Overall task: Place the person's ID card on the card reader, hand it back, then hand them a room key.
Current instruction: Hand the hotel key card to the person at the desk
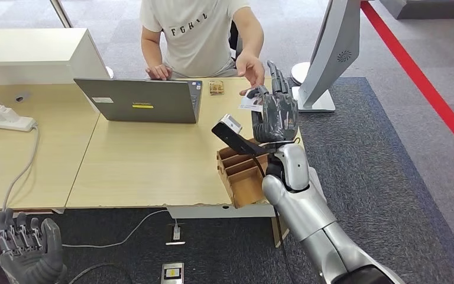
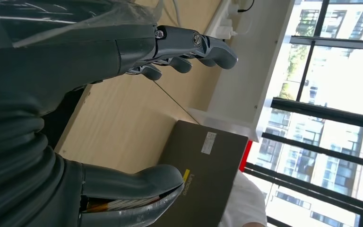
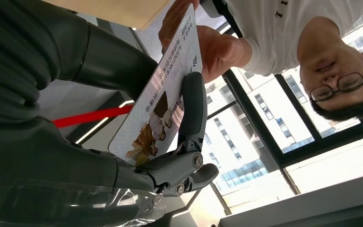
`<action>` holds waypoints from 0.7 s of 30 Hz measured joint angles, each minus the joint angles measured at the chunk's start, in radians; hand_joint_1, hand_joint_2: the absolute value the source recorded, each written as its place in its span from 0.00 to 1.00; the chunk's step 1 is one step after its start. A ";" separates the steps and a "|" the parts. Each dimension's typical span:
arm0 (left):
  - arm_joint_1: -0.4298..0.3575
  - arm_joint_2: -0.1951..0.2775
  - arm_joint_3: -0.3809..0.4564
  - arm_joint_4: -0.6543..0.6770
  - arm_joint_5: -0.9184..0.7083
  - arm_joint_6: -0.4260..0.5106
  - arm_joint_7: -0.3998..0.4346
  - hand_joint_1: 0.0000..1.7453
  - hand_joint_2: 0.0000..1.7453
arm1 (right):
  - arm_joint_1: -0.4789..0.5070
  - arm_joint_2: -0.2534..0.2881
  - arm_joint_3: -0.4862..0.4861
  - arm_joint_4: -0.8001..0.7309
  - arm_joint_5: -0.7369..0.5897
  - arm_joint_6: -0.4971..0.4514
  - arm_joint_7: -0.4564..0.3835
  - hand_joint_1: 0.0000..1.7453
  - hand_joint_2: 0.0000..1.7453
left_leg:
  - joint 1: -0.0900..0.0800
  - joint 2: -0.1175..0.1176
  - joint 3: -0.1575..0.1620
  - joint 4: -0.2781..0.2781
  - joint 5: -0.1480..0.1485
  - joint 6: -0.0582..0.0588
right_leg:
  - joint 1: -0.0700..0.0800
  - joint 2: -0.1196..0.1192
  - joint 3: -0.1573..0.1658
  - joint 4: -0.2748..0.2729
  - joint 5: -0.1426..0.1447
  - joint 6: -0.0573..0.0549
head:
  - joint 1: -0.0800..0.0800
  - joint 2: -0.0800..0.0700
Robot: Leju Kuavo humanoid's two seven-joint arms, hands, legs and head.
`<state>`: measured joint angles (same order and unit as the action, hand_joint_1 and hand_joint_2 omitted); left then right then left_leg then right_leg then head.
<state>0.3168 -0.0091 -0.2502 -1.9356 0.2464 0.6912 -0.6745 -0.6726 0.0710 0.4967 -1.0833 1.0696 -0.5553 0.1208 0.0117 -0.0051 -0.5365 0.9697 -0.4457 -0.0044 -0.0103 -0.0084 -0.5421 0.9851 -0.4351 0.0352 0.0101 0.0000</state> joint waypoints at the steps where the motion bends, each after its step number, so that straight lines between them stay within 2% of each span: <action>1: 0.001 0.000 0.000 0.000 0.000 0.000 -0.002 0.00 1.00 | -0.008 0.010 0.005 0.016 -0.001 -0.002 -0.004 1.00 1.00 | 0.000 0.000 0.000 0.000 0.000 0.000 | 0.000 0.000 0.000 0.000 0.000 0.000 | 0.000 0.000; 12: 0.028 0.000 0.005 0.000 0.001 0.000 -0.023 0.00 1.00 | -0.068 0.095 0.047 0.166 -0.018 -0.034 -0.038 1.00 1.00 | 0.000 0.000 -0.001 0.000 0.000 0.000 | 0.000 0.000 -0.001 0.000 0.000 0.000 | 0.000 0.000; 21: 0.033 0.000 0.009 0.000 0.000 0.000 -0.025 0.00 1.00 | -0.090 0.119 0.055 0.240 -0.005 -0.040 -0.029 1.00 1.00 | 0.000 0.000 -0.001 0.000 0.000 0.000 | 0.000 0.000 -0.001 0.000 0.000 0.000 | 0.000 0.000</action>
<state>0.3501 -0.0092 -0.2411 -1.9356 0.2460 0.6913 -0.6993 -0.7626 0.1900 0.5515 -0.8431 1.0649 -0.5957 0.0918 0.0117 -0.0051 -0.5371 0.9698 -0.4457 -0.0044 -0.0103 -0.0085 -0.5432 0.9849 -0.4350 0.0353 0.0103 0.0000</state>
